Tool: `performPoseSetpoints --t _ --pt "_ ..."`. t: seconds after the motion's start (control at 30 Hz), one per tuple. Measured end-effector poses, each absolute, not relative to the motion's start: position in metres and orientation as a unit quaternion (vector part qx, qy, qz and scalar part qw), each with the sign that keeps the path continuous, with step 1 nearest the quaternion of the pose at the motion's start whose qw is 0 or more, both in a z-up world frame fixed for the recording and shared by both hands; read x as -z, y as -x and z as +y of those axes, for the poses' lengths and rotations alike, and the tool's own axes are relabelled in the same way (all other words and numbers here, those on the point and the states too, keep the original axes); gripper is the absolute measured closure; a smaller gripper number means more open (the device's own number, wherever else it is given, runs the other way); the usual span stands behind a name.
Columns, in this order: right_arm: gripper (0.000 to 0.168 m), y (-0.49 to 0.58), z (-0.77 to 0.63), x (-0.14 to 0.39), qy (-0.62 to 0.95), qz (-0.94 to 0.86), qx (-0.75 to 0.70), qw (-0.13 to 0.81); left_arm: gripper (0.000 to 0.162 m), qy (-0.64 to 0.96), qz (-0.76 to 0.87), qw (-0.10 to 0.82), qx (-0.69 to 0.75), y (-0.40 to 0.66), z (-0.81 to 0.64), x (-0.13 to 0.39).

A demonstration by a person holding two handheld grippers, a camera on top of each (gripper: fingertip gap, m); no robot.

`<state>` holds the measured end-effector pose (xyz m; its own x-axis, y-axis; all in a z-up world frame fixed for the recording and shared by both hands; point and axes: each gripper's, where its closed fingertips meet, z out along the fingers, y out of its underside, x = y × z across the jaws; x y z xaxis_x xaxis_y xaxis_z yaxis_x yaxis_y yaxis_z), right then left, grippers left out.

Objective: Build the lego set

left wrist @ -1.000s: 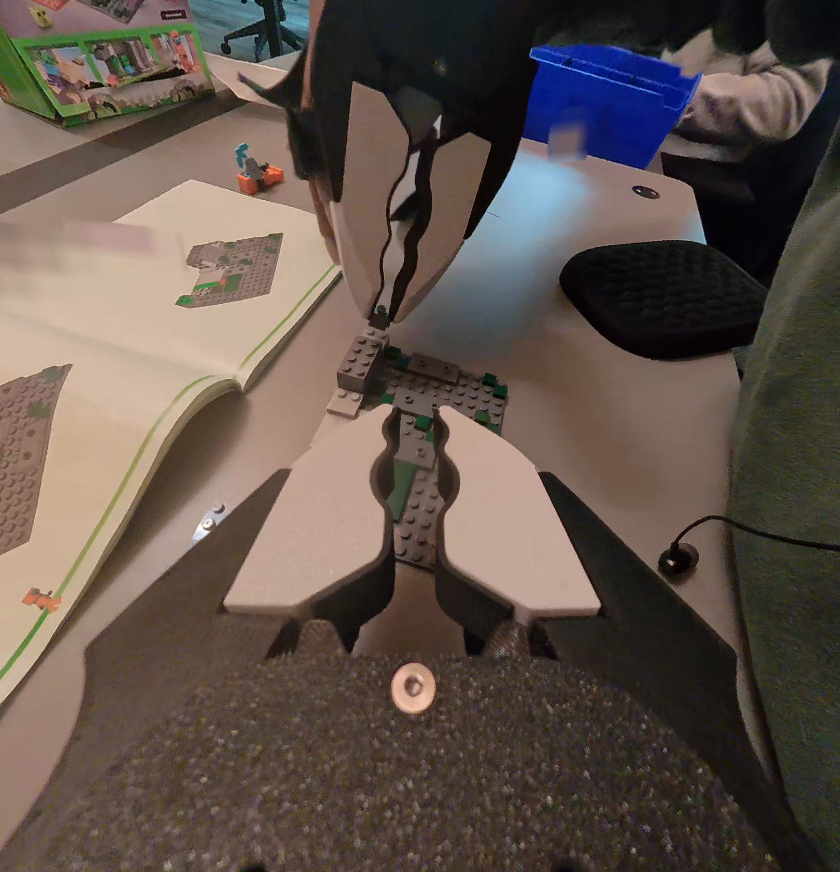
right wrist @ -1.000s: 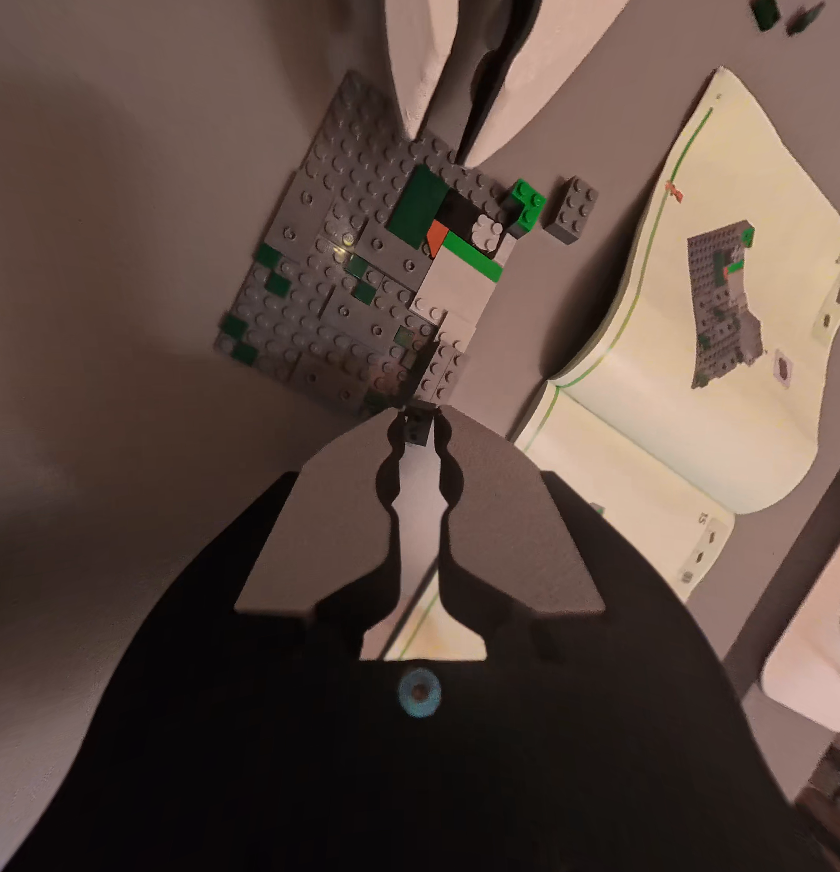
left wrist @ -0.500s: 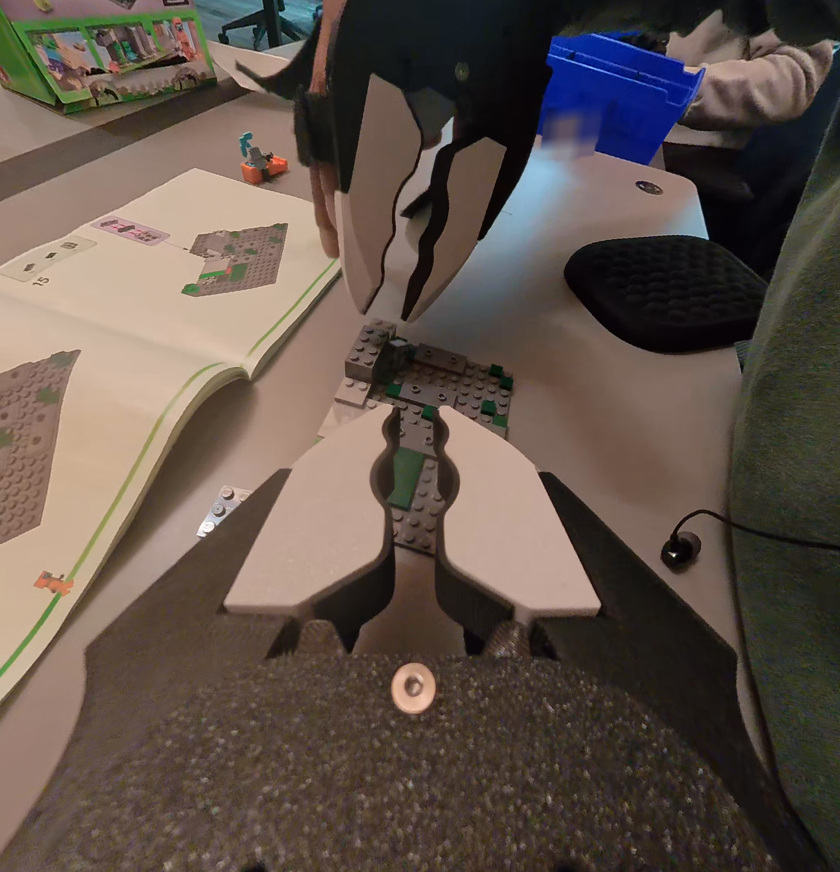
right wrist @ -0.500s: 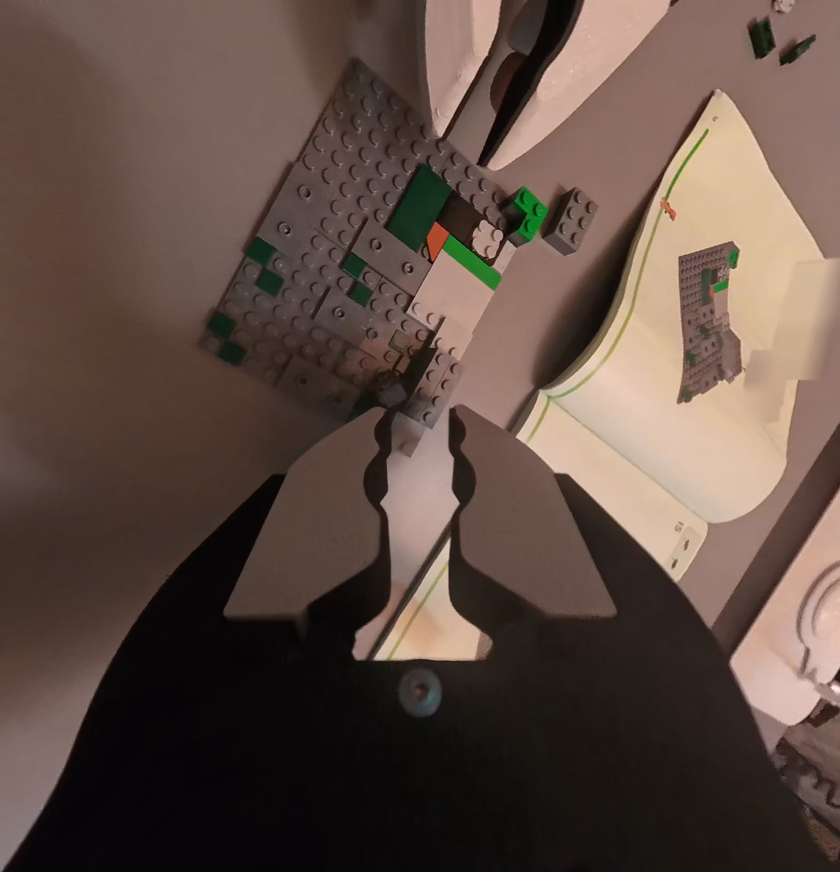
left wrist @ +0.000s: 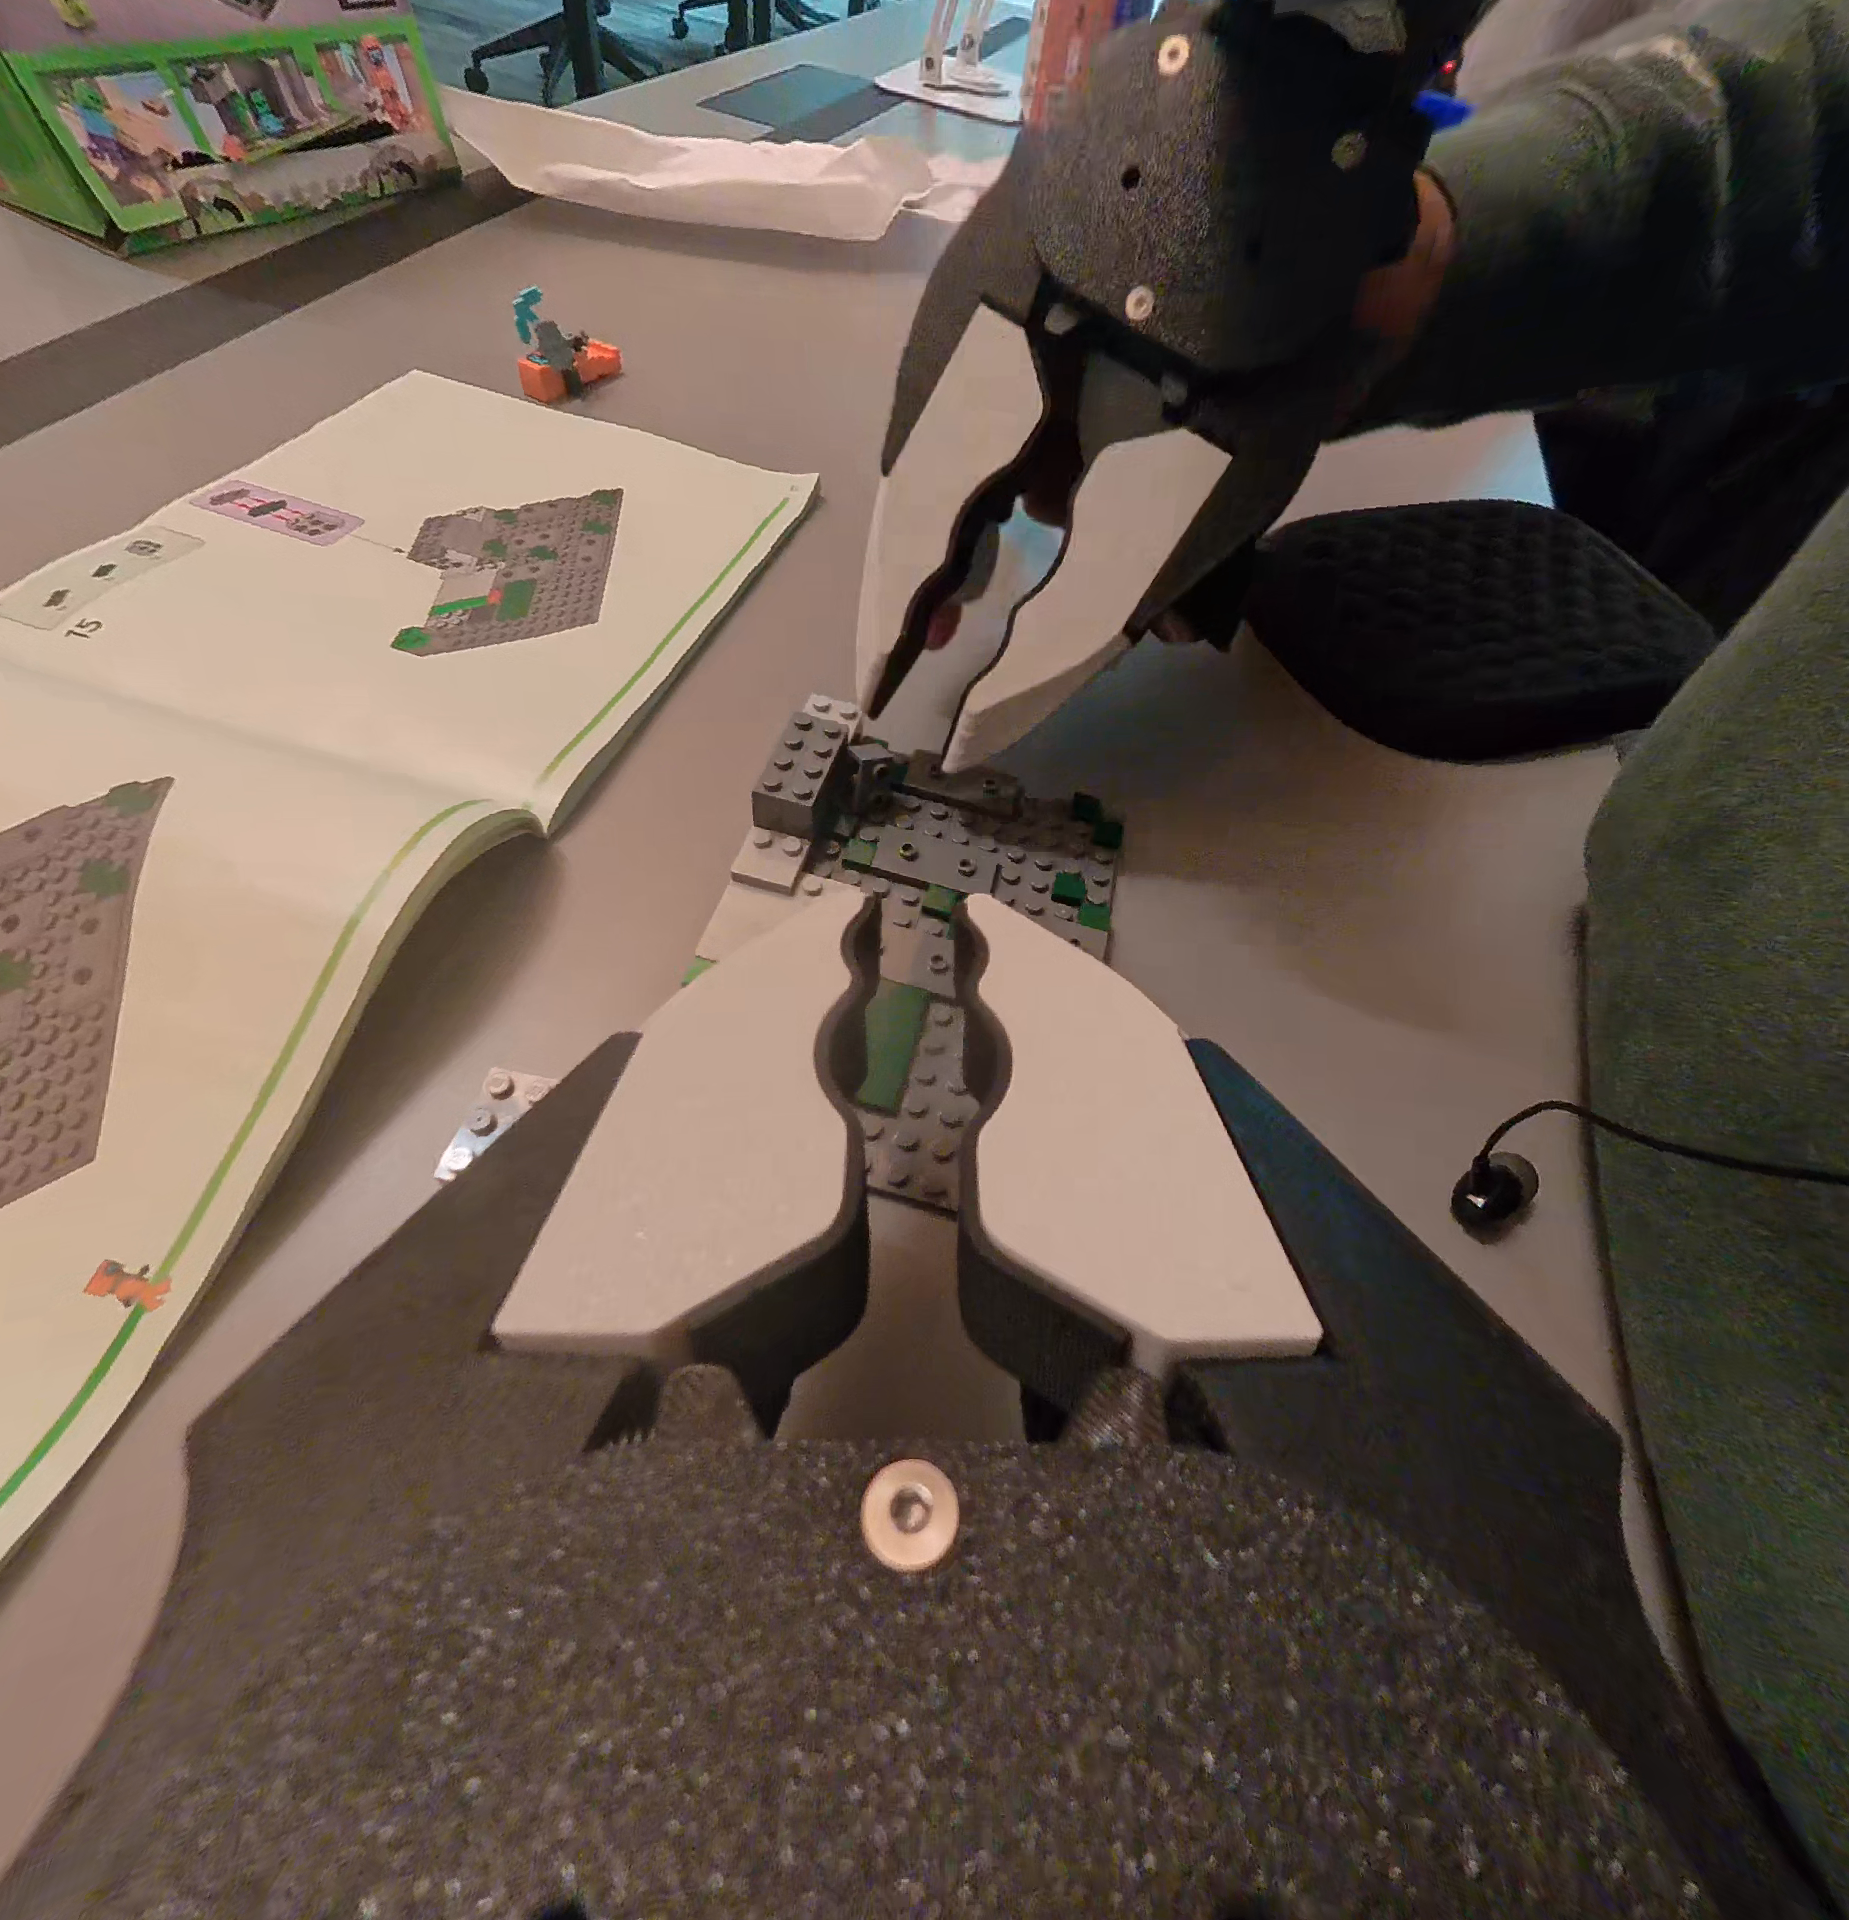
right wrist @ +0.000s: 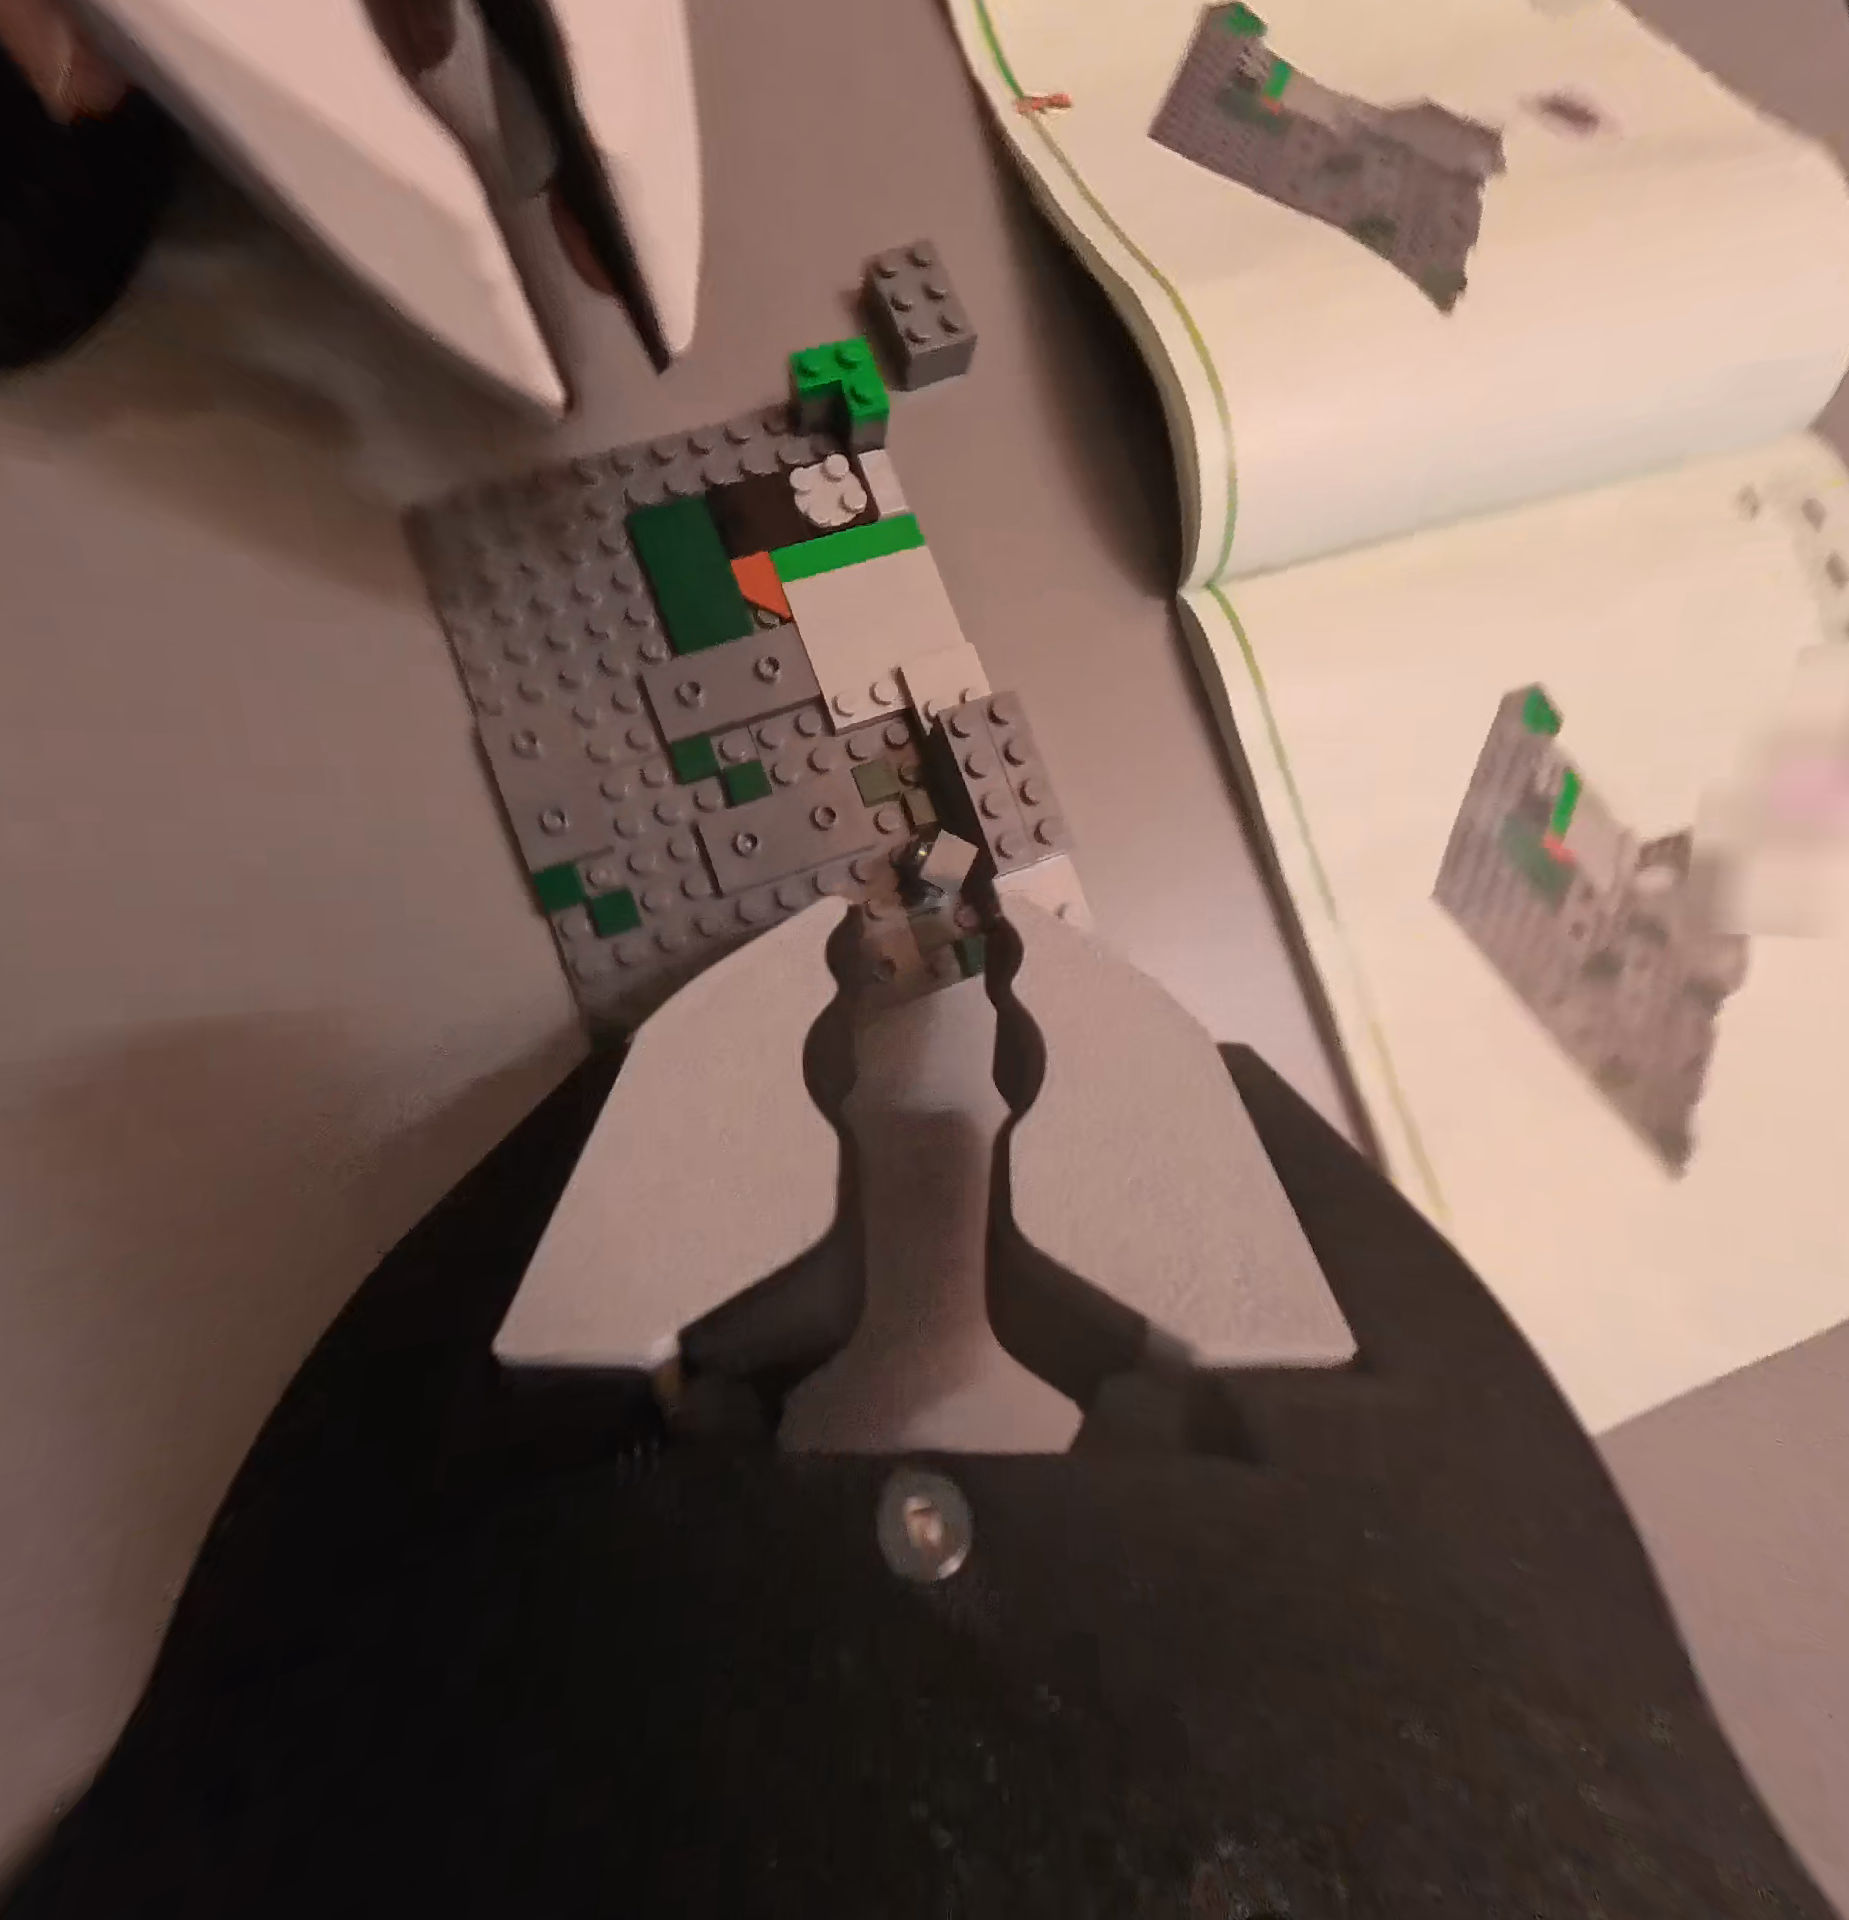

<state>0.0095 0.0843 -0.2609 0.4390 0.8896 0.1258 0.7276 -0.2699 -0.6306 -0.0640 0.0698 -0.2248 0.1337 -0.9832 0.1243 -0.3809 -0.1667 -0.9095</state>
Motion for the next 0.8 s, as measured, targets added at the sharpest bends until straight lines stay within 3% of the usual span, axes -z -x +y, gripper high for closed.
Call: performPoseSetpoints --t 0.3,0.47,0.63,0.8 --pt "0.148 -0.002 0.088 0.272 0.845 -0.399 -0.144 0.325 0.150 0.644 0.531 0.380 0.398 0.063 0.065 0.222" --pt "0.160 -0.002 0.093 0.271 0.847 -0.391 -0.136 0.335 0.150 0.644 0.529 0.381 0.399 0.065 0.065 0.221" --pt "0.161 -0.004 0.091 0.264 0.815 -0.454 -0.101 0.345 0.150 0.645 0.528 0.378 0.401 0.065 0.066 0.223" --pt "0.160 -0.015 0.093 0.247 0.697 -0.609 0.044 0.375 0.150 0.647 0.530 0.373 0.402 0.065 0.065 0.225"
